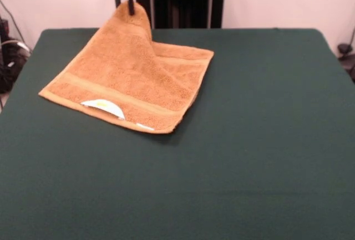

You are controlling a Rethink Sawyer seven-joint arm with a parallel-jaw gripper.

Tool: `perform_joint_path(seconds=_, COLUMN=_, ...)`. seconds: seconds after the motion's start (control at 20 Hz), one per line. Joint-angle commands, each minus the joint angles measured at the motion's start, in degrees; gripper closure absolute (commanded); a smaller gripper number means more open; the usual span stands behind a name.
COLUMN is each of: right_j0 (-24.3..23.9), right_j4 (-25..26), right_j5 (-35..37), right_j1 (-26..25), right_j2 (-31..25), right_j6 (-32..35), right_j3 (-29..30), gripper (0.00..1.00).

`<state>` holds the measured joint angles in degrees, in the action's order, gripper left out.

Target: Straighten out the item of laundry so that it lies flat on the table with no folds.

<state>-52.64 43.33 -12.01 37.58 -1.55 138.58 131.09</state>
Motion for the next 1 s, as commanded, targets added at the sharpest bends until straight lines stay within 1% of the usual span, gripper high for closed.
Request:
perform_joint_path(seconds=0.05, right_j0=2.9, right_j4=2.8, right_j5=-0.7, right_j1=-3.0, right_j2=-1.5, right_j6=1.1, right_j3=-5.2, gripper=0.0)
perform_joint_path(seconds=0.2, right_j0=2.8, right_j4=2.9, right_j5=0.2, right_j1=-2.8, right_j2=-1.7, right_j6=1.3, right_j3=-5.1, gripper=0.0)
perform_joint_path(seconds=0.35, right_j0=1.7, right_j4=1.8, right_j5=2.1, right_j1=-1.3, right_j2=-2.7, right_j6=1.9, right_j3=-4.1, gripper=0.0)
perform_joint_path(seconds=0.6, right_j0=0.9, right_j4=2.1, right_j5=2.5, right_j1=-2.0, right_j2=-3.7, right_j6=1.6, right_j3=-4.4, gripper=0.0)
perform_joint_path(seconds=0.7, right_j0=0.0, right_j4=2.3, right_j5=3.9, right_j1=-0.7, right_j2=-4.6, right_j6=0.9, right_j3=-3.9, gripper=0.0)
perform_joint_path(seconds=0.75, right_j0=-1.0, right_j4=2.5, right_j5=5.3, right_j1=0.7, right_j2=-5.6, right_j6=0.3, right_j3=-3.3, gripper=0.0)
perform_joint_path(seconds=0.8, right_j0=-2.7, right_j4=2.4, right_j5=7.7, right_j1=3.1, right_j2=-7.5, right_j6=-0.8, right_j3=-2.2, gripper=0.0)
perform_joint_path(seconds=0.9, right_j0=-8.7, right_j4=0.7, right_j5=14.3, right_j1=8.5, right_j2=-14.0, right_j6=-4.6, right_j3=0.7, gripper=0.0)
perform_joint_path(seconds=1.0, right_j0=-15.1, right_j4=-3.5, right_j5=21.3, right_j1=14.3, right_j2=-21.3, right_j6=-10.1, right_j3=3.4, gripper=0.0)
